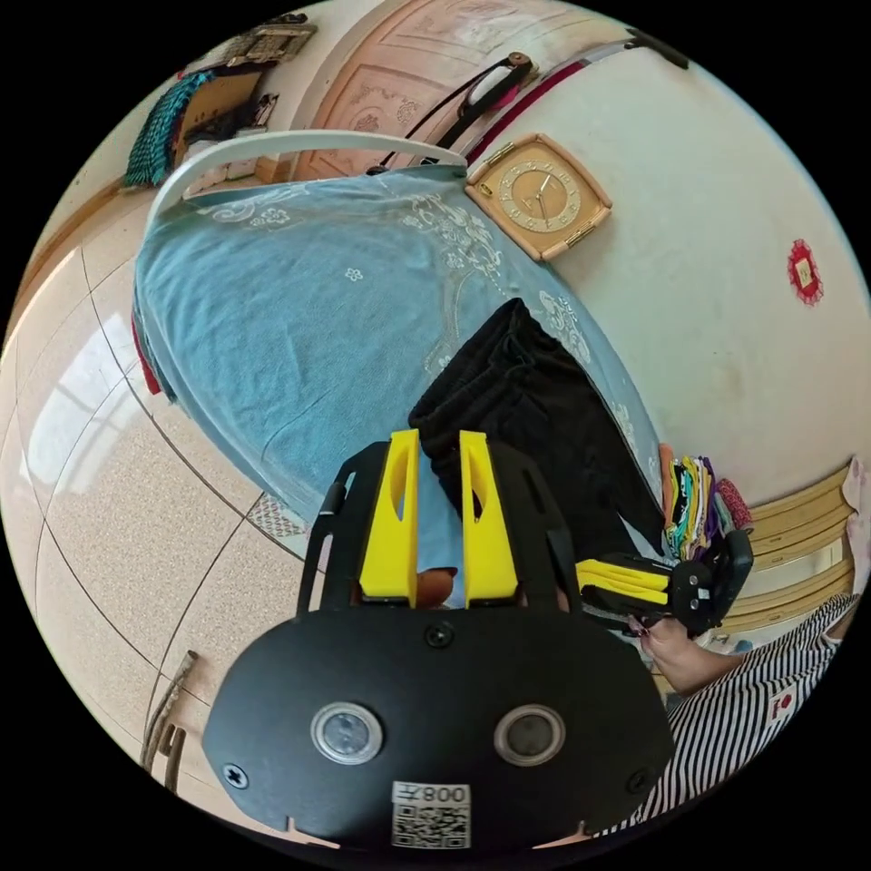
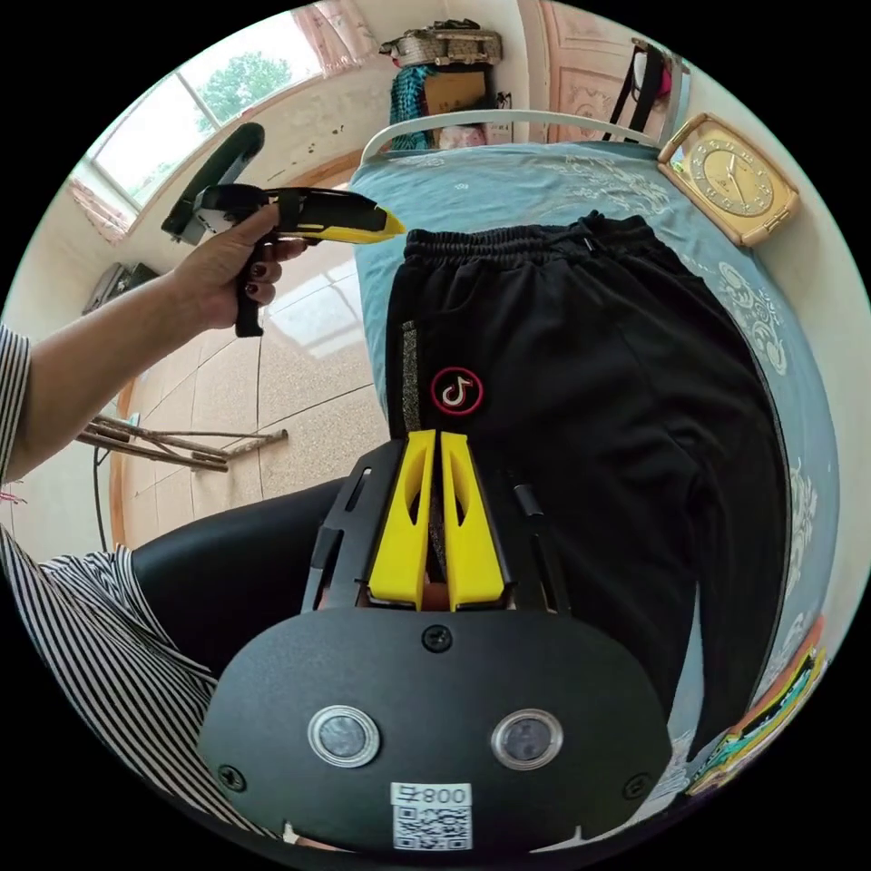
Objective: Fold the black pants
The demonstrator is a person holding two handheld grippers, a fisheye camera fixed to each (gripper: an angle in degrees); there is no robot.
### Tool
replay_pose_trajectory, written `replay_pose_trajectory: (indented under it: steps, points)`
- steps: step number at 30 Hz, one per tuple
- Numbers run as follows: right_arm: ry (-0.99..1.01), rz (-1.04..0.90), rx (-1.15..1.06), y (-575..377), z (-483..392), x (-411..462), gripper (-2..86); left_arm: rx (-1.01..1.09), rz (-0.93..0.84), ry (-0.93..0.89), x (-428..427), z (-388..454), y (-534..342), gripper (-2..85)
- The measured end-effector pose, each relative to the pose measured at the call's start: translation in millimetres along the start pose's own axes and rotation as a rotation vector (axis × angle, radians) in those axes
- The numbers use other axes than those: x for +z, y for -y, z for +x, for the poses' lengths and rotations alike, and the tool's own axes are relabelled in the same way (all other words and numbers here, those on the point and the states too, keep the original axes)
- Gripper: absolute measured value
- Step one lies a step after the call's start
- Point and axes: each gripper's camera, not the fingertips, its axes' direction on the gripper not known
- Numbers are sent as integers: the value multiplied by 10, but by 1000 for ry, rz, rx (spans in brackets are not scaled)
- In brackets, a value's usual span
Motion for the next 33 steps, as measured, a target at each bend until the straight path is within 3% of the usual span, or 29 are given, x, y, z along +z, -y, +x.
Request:
replay_pose_trajectory:
  steps: [7, 10, 12, 14, 16, 22, 24, 28, 33]
  points:
    - [-45, 21, 294, -715, 784, -380, 29, 338, -210, -189, 1063, 1088, -75, 82]
    - [-68, -98, 325, -967, 845, -128, 23, 390, -347, -125, 1650, 1308, -244, 80]
    - [-83, -8, 316, -1096, 791, -165, 16, 397, -343, -56, 1838, 1341, -350, 65]
    - [-62, -53, 324, -1087, 776, -246, 8, 407, -387, -110, 1878, 1420, -383, 72]
    - [-37, -50, 335, -1160, 745, -383, 3, 480, -359, -130, 1829, 1592, -509, 75]
    - [-153, -101, 483, -1975, 679, -773, 1, 786, -606, -31, 2407, 2229, -1262, 77]
    - [-132, -113, 515, -2192, 691, -720, 1, 811, -561, 25, 2539, 2329, -1368, 75]
    - [-74, -67, 561, -2321, 657, -958, 2, 791, -579, -65, 2623, 2546, -1377, 69]
    - [-240, -41, 754, -3049, 793, -1428, 2, 968, -673, -120, 3153, 3211, -1798, 68]
